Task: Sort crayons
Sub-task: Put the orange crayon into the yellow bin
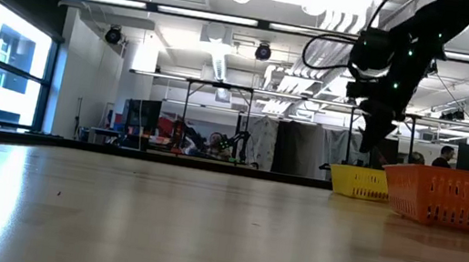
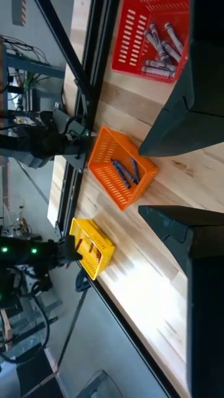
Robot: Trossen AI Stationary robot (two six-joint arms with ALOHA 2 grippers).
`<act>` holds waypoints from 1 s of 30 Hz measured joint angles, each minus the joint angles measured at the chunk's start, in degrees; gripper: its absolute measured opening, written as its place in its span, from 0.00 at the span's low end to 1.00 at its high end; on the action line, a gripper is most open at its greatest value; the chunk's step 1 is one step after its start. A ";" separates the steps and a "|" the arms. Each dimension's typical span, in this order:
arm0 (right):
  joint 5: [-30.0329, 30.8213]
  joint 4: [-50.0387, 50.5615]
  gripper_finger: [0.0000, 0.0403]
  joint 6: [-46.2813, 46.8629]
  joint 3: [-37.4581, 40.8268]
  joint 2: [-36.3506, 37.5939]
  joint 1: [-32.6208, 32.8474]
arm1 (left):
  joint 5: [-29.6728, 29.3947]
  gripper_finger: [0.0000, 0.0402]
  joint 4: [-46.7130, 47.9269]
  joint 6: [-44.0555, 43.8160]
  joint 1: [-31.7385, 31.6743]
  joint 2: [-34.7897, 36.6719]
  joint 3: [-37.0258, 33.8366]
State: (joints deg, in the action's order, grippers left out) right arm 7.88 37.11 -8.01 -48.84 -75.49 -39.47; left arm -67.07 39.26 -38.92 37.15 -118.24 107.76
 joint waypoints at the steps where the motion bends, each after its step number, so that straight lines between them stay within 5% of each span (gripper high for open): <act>1: 0.00 -0.73 0.01 0.00 0.58 -0.16 -0.40 | -0.08 0.30 -0.02 0.00 0.00 0.00 -0.02; 16: -0.61 -4.40 0.02 0.04 1.90 -1.41 -2.52 | -0.59 0.30 -0.02 0.02 0.02 0.00 0.00; 30: -0.59 -4.56 0.22 0.42 1.90 -1.41 -2.55 | -0.61 0.30 -0.02 0.02 0.04 0.00 0.00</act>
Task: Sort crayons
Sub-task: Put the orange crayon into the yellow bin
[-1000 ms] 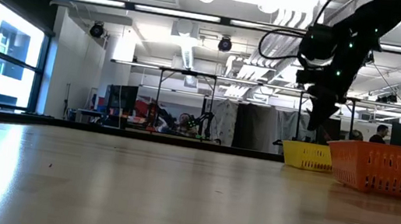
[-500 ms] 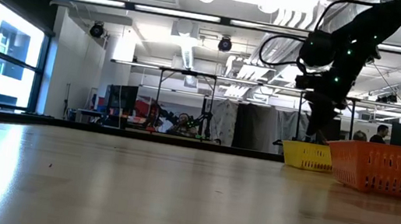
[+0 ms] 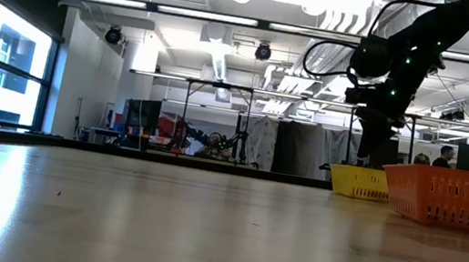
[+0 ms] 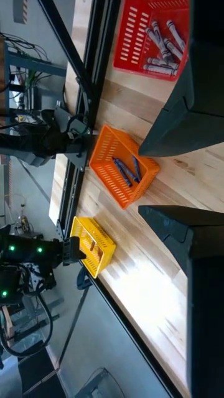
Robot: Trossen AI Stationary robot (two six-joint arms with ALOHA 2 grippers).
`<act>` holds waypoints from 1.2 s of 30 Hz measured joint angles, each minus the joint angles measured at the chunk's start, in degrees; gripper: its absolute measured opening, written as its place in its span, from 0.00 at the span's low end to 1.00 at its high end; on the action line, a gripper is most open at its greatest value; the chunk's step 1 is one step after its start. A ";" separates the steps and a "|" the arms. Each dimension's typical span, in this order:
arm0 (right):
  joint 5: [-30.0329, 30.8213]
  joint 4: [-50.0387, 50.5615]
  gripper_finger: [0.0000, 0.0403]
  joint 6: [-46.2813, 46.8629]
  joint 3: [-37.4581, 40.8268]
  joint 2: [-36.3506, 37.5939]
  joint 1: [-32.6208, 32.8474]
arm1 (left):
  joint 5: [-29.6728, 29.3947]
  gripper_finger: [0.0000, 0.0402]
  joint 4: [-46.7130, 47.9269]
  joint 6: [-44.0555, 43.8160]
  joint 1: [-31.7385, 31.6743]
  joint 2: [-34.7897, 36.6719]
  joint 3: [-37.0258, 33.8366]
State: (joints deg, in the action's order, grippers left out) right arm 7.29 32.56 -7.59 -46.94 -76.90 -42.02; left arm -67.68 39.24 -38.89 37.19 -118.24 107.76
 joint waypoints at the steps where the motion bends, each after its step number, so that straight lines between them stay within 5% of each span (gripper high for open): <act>1: 0.00 0.00 0.23 0.00 0.00 0.00 0.00 | 0.00 0.30 0.00 -0.02 0.00 0.00 -0.01; 7: -1.03 6.18 0.24 4.28 -1.59 0.02 0.00 | 2.14 0.30 1.22 -2.22 -0.02 0.00 0.01; 14: -26.40 15.55 0.22 9.05 -3.48 3.47 4.78 | 19.16 0.30 6.36 -12.69 -1.23 -0.60 0.01; 17: -29.78 15.63 0.22 12.44 -3.50 6.24 12.62 | 26.29 0.30 6.17 -13.51 -2.23 -2.47 -0.06; 21: -27.31 13.82 0.21 18.58 -3.52 9.31 27.26 | 36.09 0.30 3.61 -12.73 -4.17 -5.65 -0.06; 30: -10.69 8.12 0.21 39.10 -3.56 11.02 62.06 | 52.22 0.30 -7.49 -4.56 -7.22 -10.69 -0.12; 36: 1.75 4.28 0.21 52.96 -3.56 9.33 80.00 | 55.24 0.30 -12.22 -8.42 -7.09 -13.41 -0.06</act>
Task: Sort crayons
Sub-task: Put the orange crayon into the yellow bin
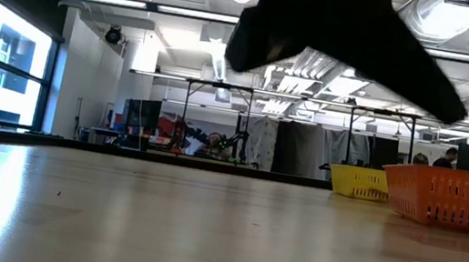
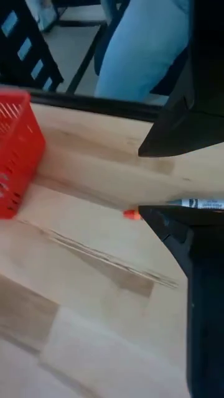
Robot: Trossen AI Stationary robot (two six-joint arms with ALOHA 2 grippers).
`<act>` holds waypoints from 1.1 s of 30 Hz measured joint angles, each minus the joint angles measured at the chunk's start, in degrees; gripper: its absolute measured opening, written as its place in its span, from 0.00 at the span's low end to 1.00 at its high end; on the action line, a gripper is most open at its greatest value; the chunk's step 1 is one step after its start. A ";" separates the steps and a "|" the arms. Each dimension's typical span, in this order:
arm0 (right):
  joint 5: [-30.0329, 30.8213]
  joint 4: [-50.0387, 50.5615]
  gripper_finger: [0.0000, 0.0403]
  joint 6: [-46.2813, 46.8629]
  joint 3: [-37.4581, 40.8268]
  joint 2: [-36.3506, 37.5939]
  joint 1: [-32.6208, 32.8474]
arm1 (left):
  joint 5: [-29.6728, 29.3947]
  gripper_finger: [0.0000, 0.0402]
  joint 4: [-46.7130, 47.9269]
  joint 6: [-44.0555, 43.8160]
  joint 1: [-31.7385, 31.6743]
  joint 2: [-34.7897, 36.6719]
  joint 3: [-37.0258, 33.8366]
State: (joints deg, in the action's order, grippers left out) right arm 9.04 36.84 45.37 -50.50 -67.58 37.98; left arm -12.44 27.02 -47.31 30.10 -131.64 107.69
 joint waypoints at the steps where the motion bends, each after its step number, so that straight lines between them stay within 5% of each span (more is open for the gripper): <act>1: 1.96 -0.81 0.21 1.76 0.00 -0.52 2.33 | 0.00 0.30 -0.22 -0.45 0.03 -0.47 -0.02; 11: 11.02 -8.67 0.21 10.82 0.00 -7.60 14.51 | -0.20 0.30 -0.10 1.41 -0.01 -2.36 -0.02; 33: 11.84 -12.40 0.21 13.21 0.00 -14.62 15.45 | -0.33 0.30 -0.34 5.68 -0.08 -6.33 0.09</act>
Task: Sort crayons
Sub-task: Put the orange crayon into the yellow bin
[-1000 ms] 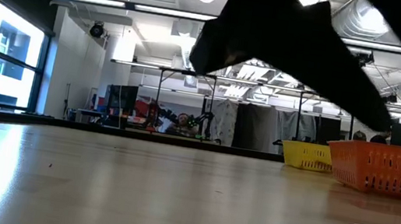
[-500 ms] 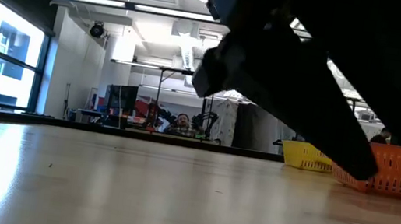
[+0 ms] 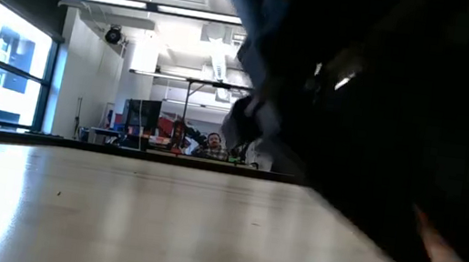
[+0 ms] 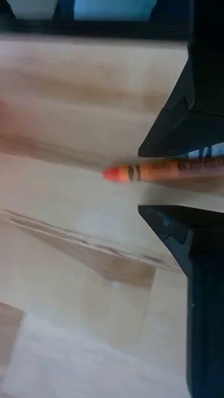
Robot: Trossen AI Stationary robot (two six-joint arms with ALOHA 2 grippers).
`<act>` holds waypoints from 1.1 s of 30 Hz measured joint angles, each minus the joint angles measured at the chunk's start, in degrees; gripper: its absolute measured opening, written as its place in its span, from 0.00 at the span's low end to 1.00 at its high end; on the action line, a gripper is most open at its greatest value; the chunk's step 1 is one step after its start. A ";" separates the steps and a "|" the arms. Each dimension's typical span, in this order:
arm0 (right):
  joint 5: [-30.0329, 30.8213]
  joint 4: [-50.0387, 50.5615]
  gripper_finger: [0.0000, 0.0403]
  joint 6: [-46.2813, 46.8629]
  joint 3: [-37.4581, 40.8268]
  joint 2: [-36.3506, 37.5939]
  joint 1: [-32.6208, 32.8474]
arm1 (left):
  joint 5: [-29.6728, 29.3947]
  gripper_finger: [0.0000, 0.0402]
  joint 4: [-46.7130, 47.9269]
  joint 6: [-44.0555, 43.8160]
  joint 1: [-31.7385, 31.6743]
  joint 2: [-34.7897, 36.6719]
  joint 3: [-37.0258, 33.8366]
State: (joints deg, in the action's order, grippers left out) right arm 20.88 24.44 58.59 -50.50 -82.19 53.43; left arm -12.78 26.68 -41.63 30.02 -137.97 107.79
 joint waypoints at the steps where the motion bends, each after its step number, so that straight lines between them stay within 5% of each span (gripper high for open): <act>1: 0.00 -0.15 0.21 -0.04 0.02 0.00 0.00 | -0.32 0.30 0.37 -0.03 0.00 -0.13 -0.07; 11: 0.00 -0.95 0.21 -0.06 0.02 0.00 0.00 | -2.39 0.27 2.43 -0.09 0.03 -1.89 0.20; 22: 0.00 -2.63 0.21 -0.09 0.02 0.00 0.00 | -2.11 0.02 3.63 -2.41 -0.91 -2.17 0.11; 33: -0.02 -2.70 0.21 -0.09 0.02 0.00 0.00 | -1.20 0.00 2.97 -2.09 -1.14 -2.40 3.14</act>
State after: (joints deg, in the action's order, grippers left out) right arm 20.86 21.74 58.50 -50.48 -82.19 53.43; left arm -13.98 29.65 -43.71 28.89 -140.37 110.93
